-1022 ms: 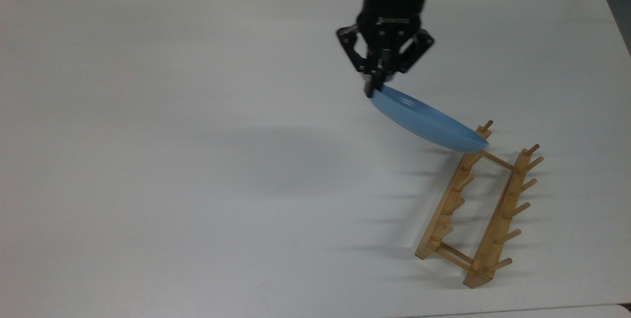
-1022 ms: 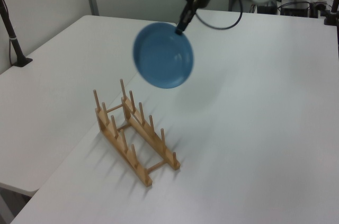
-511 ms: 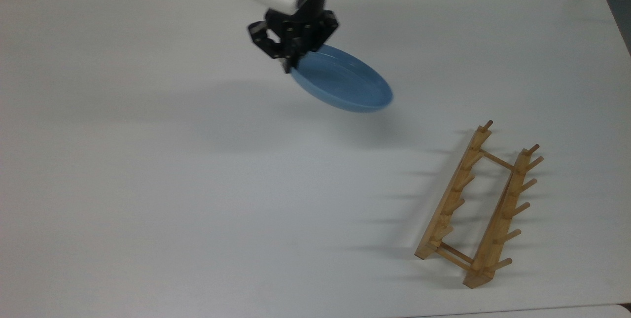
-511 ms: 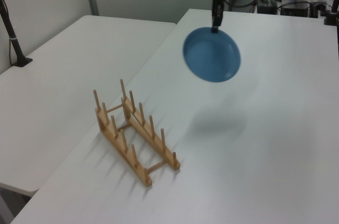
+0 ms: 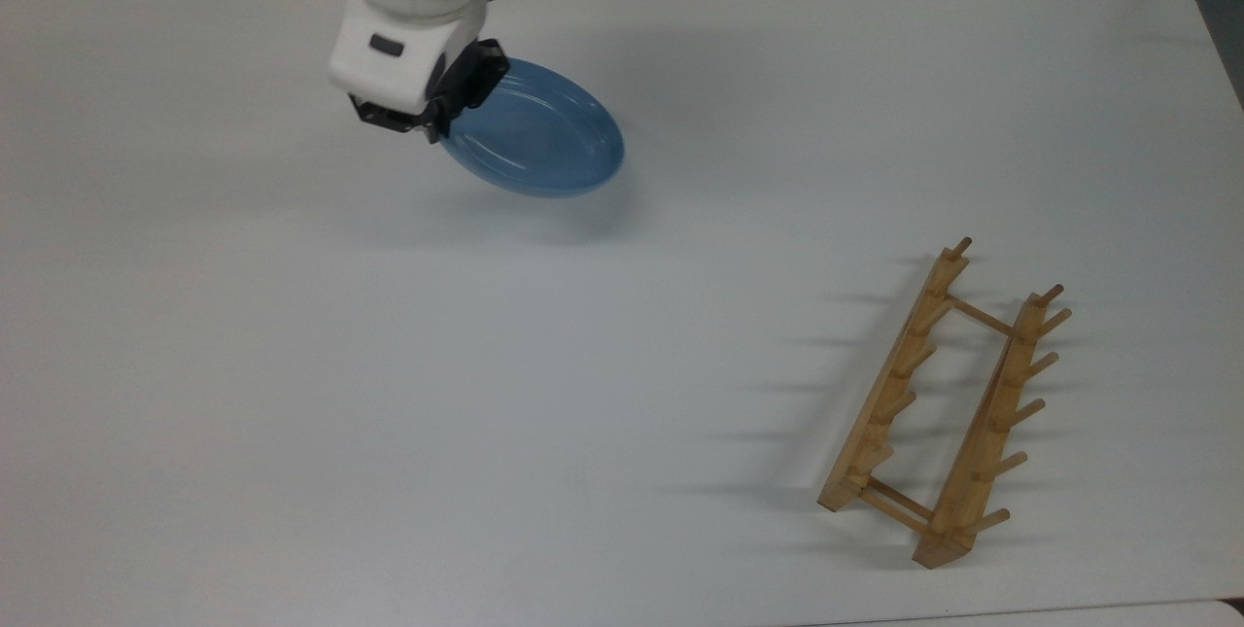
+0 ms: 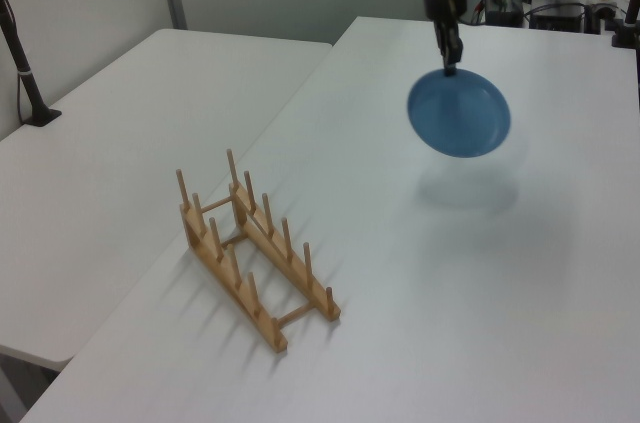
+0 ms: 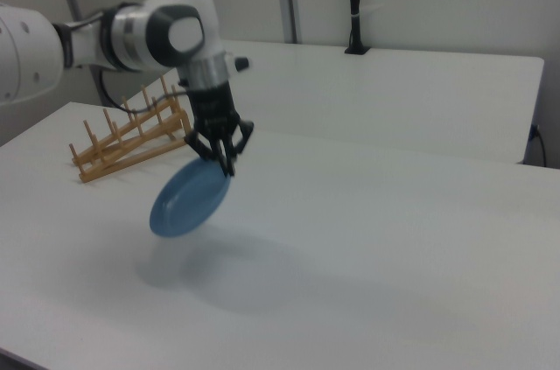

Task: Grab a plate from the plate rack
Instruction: 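Carry the plate away from the rack and lower it onto the table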

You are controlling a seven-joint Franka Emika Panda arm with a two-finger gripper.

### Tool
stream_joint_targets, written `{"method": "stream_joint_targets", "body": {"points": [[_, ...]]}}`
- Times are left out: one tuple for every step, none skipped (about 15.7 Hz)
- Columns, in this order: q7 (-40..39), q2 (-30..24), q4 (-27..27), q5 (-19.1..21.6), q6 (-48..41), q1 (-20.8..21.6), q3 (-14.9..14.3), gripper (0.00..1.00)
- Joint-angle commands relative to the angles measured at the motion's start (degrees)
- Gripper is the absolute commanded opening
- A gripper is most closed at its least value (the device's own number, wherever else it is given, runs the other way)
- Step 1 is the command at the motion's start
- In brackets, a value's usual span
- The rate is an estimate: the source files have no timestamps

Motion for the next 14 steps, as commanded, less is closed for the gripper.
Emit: {"method": "stream_joint_targets", "body": {"points": [[-6.95,0.75,-4.32,1.63,2.66,-1.38,-1.39,0.0],[-8.02,1.71,-5.02,1.63,3.19,-1.65,-1.39,0.0],[-8.03,1.81,-5.9,1.63,4.76,-1.74,-1.47,0.0],[-7.95,1.72,-7.47,1.81,7.91,-2.17,-1.48,0.0],[-7.94,1.72,-9.49,2.94,11.77,-2.44,-1.65,0.0],[-8.47,1.72,-10.81,3.47,14.77,-2.53,-1.82,0.0],[-8.56,1.72,-12.05,3.48,16.8,-2.44,-2.35,0.0],[-8.65,1.9,-12.93,3.48,18.21,-2.44,-2.53,0.0],[-8.65,1.9,-13.63,3.48,19.53,-2.44,-2.53,0.0],[-8.65,1.98,-14.25,3.48,20.59,-2.44,-2.53,0.0],[-8.56,2.16,-14.6,3.48,21.47,-2.44,-2.53,0.0],[-8.3,2.68,-14.69,3.56,22.26,-2.44,-2.53,0.0],[-7.86,3.12,-14.43,3.48,22.44,-2.44,-2.53,0.07],[-7.77,3.22,-14.17,3.56,22.36,-2.44,-2.53,0.53]]}}
